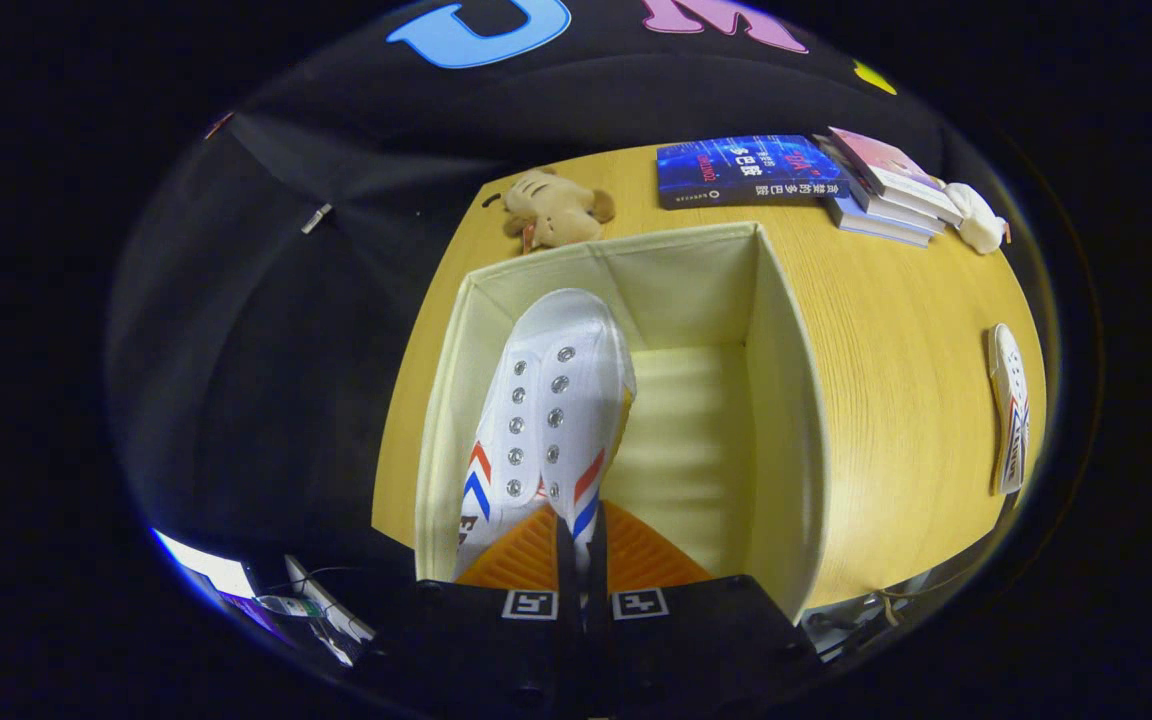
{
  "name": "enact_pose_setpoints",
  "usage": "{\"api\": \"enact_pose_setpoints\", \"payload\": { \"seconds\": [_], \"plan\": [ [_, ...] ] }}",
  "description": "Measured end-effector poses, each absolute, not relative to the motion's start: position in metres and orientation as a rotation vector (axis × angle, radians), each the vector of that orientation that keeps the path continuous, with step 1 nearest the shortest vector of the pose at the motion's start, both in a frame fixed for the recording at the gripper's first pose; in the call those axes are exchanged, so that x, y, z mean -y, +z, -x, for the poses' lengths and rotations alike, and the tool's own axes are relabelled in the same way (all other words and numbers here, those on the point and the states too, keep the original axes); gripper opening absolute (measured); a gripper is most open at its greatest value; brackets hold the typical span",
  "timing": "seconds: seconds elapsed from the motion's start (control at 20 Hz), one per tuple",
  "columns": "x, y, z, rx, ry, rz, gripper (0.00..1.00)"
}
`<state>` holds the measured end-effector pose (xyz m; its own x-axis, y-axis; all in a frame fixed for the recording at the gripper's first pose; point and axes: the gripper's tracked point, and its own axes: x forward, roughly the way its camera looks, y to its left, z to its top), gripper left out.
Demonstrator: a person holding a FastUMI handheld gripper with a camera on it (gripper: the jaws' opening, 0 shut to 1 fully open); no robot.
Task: Open the storage box then place both shoes into the box .Put the left shoe in first, then the right shoe, with the right side of both shoes facing outward in a uniform manner.
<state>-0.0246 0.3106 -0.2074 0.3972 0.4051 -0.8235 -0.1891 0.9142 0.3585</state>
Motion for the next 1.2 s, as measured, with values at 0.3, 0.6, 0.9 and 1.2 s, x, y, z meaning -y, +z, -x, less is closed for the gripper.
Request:
{"api": "enact_pose_setpoints", "payload": {
  "seconds": [0.3,0.6,0.9,1.2],
  "plan": [
    [-0.324,-0.252,0.023,-1.176,0.346,-0.1,0.05],
    [-0.319,-0.266,0.025,-1.172,0.354,0.019,0.19],
    [-0.298,-0.199,0.017,-1.009,0.393,-0.07,0.98],
    [-0.202,-0.114,0.025,-0.813,0.343,-0.177,0.99]
  ]
}}
